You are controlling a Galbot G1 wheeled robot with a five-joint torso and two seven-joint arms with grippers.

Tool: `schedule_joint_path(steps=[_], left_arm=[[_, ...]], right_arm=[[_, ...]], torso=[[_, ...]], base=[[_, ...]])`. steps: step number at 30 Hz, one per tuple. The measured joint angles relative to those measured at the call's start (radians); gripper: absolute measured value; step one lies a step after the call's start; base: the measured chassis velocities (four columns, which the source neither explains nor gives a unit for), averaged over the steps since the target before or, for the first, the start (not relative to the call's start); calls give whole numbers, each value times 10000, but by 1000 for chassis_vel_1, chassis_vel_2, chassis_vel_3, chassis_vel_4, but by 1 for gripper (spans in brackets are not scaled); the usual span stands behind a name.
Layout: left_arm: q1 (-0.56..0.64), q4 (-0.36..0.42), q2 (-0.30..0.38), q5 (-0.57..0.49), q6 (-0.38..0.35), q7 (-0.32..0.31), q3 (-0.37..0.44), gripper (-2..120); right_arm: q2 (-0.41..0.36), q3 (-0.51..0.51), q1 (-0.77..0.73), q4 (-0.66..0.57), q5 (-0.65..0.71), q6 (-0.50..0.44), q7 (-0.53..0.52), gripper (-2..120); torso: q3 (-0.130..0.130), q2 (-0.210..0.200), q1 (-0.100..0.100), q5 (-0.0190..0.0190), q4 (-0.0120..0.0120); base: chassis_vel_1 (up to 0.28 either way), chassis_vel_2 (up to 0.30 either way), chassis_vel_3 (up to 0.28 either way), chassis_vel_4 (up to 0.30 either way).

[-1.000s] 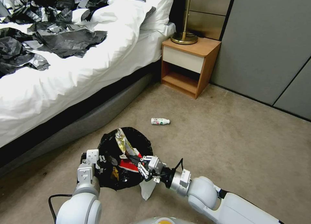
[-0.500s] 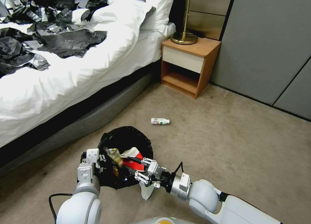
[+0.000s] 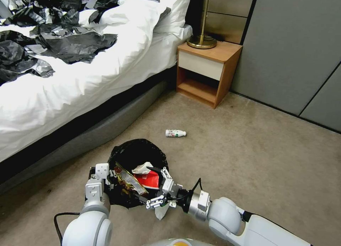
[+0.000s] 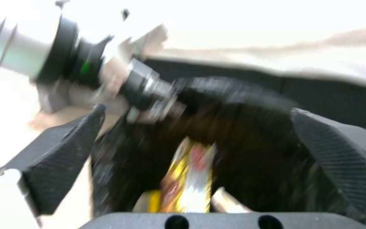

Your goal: Pick up the trash bin, then pick up the garbage from the floor and place it into the trash bin.

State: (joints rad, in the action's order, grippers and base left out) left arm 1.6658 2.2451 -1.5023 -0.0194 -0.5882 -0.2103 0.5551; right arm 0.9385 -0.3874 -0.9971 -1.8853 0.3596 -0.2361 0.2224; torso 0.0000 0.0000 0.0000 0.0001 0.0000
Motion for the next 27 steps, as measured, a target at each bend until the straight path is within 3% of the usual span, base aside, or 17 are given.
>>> schedule_joint_path(steps=[4,6,12,14,18,22,27], left_arm=[[5,-43,42,-2,-1,0,42,1],[30,-56,114,-20,-1,1,134,1],[42,-69,174,-61,-2,3,216,1],[18,-68,219,-133,-8,5,290,1],[21,-57,259,-192,-12,5,387,1],[28,-4,269,-255,-14,3,451,1],[38,61,285,-307,-17,-7,485,1]], right_arm=[[23,594,-67,-522,-16,0,-70,110],[98,1970,-480,-1581,-92,198,-356,113],[126,3731,-1376,-2534,-492,441,-930,114],[96,5309,-2773,-3182,-861,464,-1340,114],[288,6524,-4136,-3564,-1228,304,-1529,109],[659,7016,-5074,-3519,-1552,8,-1573,103],[1107,6940,-5869,-2969,-2033,-268,-1765,100]], torso=[[0,-1,0,-2,1],[0,0,0,-2,3],[0,0,0,1,0],[-1,0,0,3,-3],[-1,0,0,0,-2],[-1,0,0,0,1],[-1,0,0,-1,-1]], base=[[0,0,0,0],[0,0,0,0],[0,0,0,0],[0,0,0,0],[0,0,0,0],[0,0,0,0],[0,0,0,0]])
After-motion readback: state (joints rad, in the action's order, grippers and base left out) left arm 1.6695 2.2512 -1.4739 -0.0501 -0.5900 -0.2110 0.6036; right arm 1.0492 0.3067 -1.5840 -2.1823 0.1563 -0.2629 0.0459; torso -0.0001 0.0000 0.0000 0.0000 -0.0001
